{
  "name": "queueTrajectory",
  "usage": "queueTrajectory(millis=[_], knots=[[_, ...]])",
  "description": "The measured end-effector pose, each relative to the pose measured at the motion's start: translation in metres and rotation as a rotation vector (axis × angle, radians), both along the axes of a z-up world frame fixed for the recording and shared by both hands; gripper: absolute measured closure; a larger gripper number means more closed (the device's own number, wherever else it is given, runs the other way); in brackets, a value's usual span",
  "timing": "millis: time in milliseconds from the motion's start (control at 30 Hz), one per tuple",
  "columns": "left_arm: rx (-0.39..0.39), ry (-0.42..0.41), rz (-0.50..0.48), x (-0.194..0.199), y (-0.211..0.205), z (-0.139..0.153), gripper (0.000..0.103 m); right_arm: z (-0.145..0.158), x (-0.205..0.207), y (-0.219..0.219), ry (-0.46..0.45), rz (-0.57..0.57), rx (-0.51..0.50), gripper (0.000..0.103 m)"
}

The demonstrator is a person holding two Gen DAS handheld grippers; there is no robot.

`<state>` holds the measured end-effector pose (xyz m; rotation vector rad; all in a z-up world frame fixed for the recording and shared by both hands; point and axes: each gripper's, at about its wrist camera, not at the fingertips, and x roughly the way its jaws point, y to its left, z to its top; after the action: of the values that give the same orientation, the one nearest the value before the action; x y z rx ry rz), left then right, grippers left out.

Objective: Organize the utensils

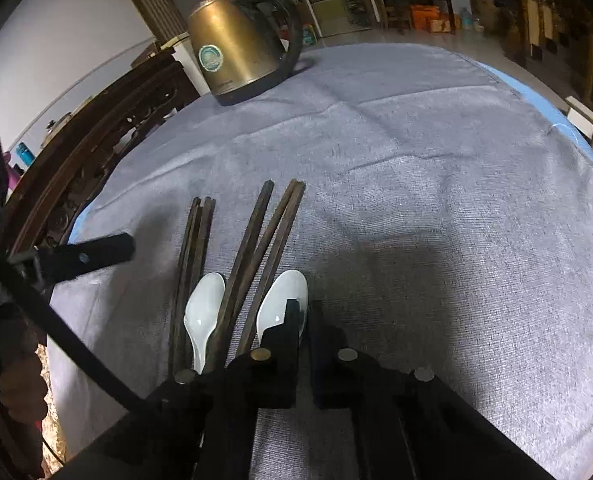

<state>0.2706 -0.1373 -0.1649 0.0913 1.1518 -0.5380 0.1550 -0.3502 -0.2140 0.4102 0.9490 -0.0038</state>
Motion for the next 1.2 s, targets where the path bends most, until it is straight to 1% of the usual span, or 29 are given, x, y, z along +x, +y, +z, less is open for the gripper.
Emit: queueTrajectory(millis=[33, 100, 167, 267, 333, 367, 433, 467, 533, 600, 667, 700, 733, 767, 800, 833, 867, 900, 933, 967, 1000, 1033, 1067, 1100, 1200], knots=[[0.021, 0.013, -0.019, -0.003, -0.007, -0.005, 0.039, 0.001, -0.001, -0.001, -0.010, -0.001, 0.000, 0.100], [0.032, 0.018, -0.041, -0.009, -0.016, -0.011, 0.041, 0.001, -0.005, -0.006, -0.032, -0.011, 0.032, 0.100], [0.053, 0.019, -0.061, -0.013, -0.024, -0.017, 0.041, 0.000, -0.009, -0.011, -0.049, -0.024, 0.059, 0.100], [0.089, 0.013, -0.097, -0.020, -0.033, -0.025, 0.041, -0.002, -0.014, -0.016, -0.059, -0.038, 0.063, 0.100], [0.132, -0.042, -0.126, -0.025, -0.040, -0.026, 0.040, -0.005, -0.019, -0.021, -0.071, -0.056, 0.084, 0.100], [0.141, -0.048, -0.134, -0.026, -0.041, -0.026, 0.040, -0.006, -0.022, -0.024, -0.079, -0.063, 0.101, 0.100], [0.203, -0.098, -0.160, -0.029, -0.044, -0.027, 0.039, -0.010, -0.025, -0.029, -0.088, -0.073, 0.126, 0.100], [0.208, -0.108, -0.170, -0.029, -0.042, -0.028, 0.039, -0.011, -0.026, -0.030, -0.090, -0.075, 0.132, 0.100], [0.200, -0.093, -0.175, -0.027, -0.034, -0.027, 0.039, -0.013, -0.028, -0.033, -0.101, -0.079, 0.155, 0.100], [0.193, -0.085, -0.172, -0.028, -0.020, -0.024, 0.041, -0.012, -0.028, -0.033, -0.104, -0.077, 0.155, 0.100], [0.175, -0.071, -0.156, -0.024, -0.009, -0.022, 0.047, -0.013, -0.029, -0.033, -0.097, -0.066, 0.155, 0.100], [0.163, -0.064, -0.146, -0.023, -0.003, -0.019, 0.056, -0.012, -0.029, -0.030, -0.092, -0.060, 0.152, 0.099], [0.149, -0.055, -0.138, -0.023, 0.000, -0.017, 0.062, -0.010, -0.028, -0.029, -0.086, -0.056, 0.143, 0.097], [0.137, -0.044, -0.132, -0.020, 0.002, -0.017, 0.064, -0.009, -0.027, -0.027, -0.081, -0.052, 0.130, 0.096], [0.125, -0.036, -0.129, -0.017, 0.003, -0.016, 0.069, -0.008, -0.025, -0.025, -0.073, -0.047, 0.123, 0.095], [0.115, -0.033, -0.133, -0.016, 0.003, -0.016, 0.076, -0.006, -0.022, -0.022, -0.053, -0.040, 0.117, 0.086], [0.107, -0.033, -0.135, -0.016, 0.003, -0.015, 0.079, -0.005, -0.021, -0.022, -0.044, -0.030, 0.119, 0.081], [0.106, -0.039, -0.129, -0.016, 0.004, -0.014, 0.080, -0.003, -0.019, -0.021, -0.038, -0.020, 0.122, 0.069], [0.102, -0.044, -0.124, -0.022, 0.008, -0.010, 0.082, -0.001, -0.017, -0.020, -0.035, -0.014, 0.118, 0.060], [0.095, -0.050, -0.119, -0.025, 0.007, -0.008, 0.083, 0.003, -0.016, -0.018, -0.043, -0.013, 0.095, 0.059], [0.085, -0.057, -0.114, -0.025, 0.008, -0.007, 0.086, 0.004, -0.013, -0.015, -0.050, -0.009, 0.060, 0.062], [0.072, -0.065, -0.111, -0.025, 0.009, -0.003, 0.096, 0.004, -0.010, -0.013, -0.038, 0.005, 0.033, 0.083], [0.058, -0.069, -0.108, -0.025, 0.011, 0.000, 0.096, 0.001, -0.007, -0.011, -0.020, 0.020, 0.029, 0.097], [0.044, -0.080, -0.103, -0.028, 0.013, 0.005, 0.096, -0.002, -0.005, -0.011, -0.007, 0.030, 0.032, 0.098], [0.019, -0.116, -0.099, -0.034, 0.015, 0.018, 0.096, 0.003, -0.010, -0.010, -0.042, 0.010, 0.002, 0.099]])
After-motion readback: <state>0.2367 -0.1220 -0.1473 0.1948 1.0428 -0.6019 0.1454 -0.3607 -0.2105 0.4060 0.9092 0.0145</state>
